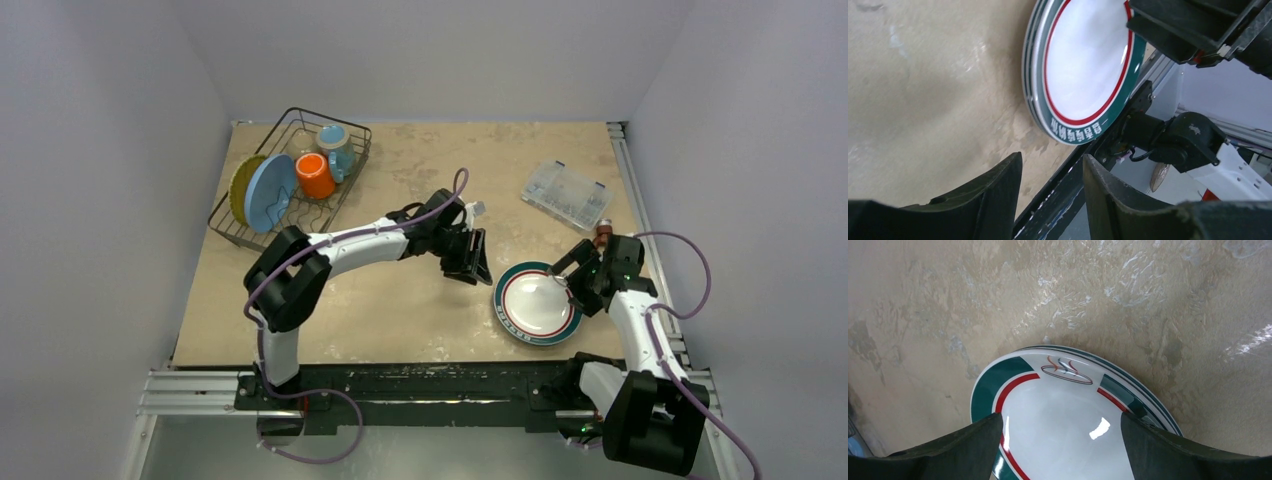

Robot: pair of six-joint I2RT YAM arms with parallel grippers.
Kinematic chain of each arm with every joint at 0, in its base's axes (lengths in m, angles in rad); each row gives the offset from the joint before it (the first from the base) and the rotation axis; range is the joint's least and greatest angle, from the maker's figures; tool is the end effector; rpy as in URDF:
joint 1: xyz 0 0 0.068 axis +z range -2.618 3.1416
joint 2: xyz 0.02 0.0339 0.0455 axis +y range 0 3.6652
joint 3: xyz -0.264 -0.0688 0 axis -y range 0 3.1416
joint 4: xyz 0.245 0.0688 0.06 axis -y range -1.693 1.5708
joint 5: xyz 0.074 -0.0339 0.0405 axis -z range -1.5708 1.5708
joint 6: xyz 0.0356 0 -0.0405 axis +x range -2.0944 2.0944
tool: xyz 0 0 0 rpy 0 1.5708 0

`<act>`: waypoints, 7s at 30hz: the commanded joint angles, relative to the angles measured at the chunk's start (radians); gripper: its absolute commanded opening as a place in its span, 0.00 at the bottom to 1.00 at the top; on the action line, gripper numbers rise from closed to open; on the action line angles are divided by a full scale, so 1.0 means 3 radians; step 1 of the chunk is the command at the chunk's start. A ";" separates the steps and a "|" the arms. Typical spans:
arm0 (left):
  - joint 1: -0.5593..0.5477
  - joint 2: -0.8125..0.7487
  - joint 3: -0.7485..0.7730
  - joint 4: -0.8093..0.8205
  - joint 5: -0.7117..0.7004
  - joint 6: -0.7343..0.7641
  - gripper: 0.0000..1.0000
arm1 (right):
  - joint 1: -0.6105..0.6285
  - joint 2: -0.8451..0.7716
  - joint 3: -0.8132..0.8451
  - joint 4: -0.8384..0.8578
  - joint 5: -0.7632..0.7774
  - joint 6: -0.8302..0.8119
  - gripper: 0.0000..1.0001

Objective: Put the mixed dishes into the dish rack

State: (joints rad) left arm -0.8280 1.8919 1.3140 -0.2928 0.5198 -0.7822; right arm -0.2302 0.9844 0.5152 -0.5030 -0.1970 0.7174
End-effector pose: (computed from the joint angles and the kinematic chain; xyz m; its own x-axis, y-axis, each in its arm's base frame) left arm 0.2635 -0.3131 0.2002 -0.9701 0.1520 -0.1893 0.2424 0.6462 -0.7236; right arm 0.1778 -0.0345 0.1862 -0.5296 0.7863 -0.3183 0.6165 0.6145 0.4923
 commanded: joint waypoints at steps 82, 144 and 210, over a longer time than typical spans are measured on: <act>-0.0502 0.0354 0.0784 -0.0222 -0.0533 0.0107 0.38 | -0.0022 0.0359 0.0135 0.0009 0.0253 -0.0085 0.73; -0.0441 0.0569 0.0493 0.1679 0.0172 -0.1172 0.22 | -0.0024 0.0136 -0.0071 0.0105 0.0037 0.0048 0.41; 0.2758 -0.2454 0.0443 -0.1242 -0.2258 0.1404 0.00 | 0.0254 -0.0694 0.0768 0.0151 0.0064 -0.0887 0.91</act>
State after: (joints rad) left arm -0.0154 1.1950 1.4708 -0.7952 0.0368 -0.4255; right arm -0.1768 0.7666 0.7395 -0.4923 -0.1600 0.4732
